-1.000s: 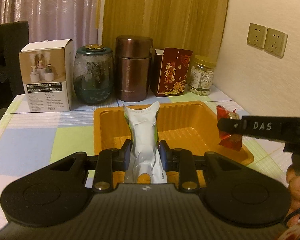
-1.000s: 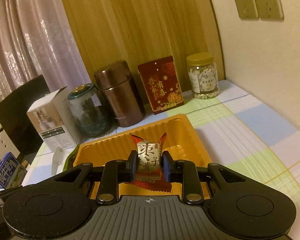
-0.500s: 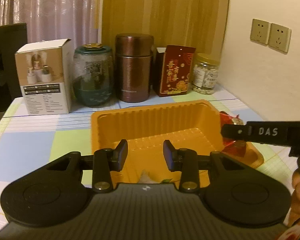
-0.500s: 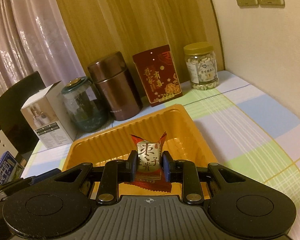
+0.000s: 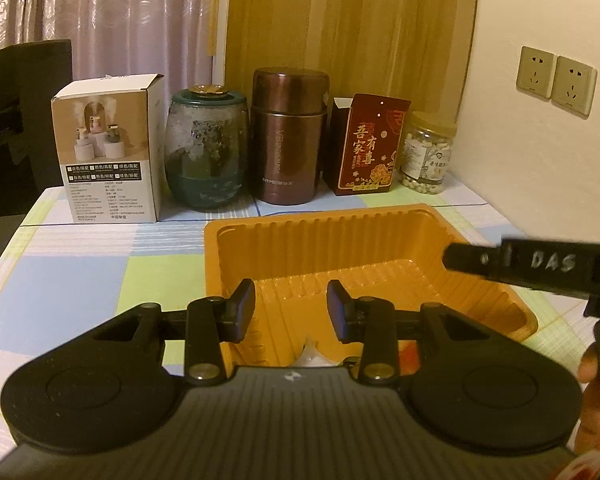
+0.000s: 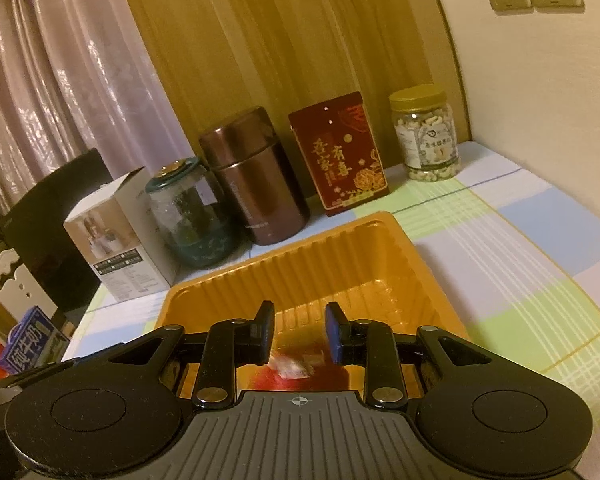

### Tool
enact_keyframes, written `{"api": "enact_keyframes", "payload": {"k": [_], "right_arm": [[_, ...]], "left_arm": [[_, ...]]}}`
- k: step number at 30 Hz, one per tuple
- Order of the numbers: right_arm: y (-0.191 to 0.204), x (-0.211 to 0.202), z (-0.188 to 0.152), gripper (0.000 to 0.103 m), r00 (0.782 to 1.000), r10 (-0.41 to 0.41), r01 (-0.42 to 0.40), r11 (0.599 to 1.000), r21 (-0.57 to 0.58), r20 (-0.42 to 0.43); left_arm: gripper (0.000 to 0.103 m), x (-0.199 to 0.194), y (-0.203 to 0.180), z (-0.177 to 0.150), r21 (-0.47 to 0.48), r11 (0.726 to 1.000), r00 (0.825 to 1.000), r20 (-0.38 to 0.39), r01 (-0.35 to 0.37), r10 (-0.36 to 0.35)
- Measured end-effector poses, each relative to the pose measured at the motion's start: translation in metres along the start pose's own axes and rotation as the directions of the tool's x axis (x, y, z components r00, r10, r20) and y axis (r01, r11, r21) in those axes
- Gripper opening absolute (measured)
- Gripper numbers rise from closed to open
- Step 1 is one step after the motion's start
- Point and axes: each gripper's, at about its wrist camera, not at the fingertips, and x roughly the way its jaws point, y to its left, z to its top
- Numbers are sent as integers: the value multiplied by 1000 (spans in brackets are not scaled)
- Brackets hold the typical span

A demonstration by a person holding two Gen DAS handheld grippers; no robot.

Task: Organize snacks
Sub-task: 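Open the right tool to drop the jujube candy into the tray, then move the left tool back to the large red candy and grasp it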

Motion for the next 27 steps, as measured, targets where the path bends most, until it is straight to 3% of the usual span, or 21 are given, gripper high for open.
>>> {"api": "enact_keyframes", "payload": {"k": [1,7,13,27], "right_arm": [[-2,-2,0,76,1000,1,-1,1000,18,15],[-16,-12,5,76,999,-22,19,997,81,42],[-15,-38,8,76,995,-47,43,998,53,90],[-8,-143,-30,76,993,-72,72,997,9,97]], "left_arm": [[36,0,0,0,-2,1000,1000,-2,-1,1],[39,-9,6,0,-13,1000,1000,0,-7,7],[39,-30,4,-3,-25,1000,1000,-6,-2,1],[39,-139,-29,-53,-34,999,1000,8,1,-1]]}}
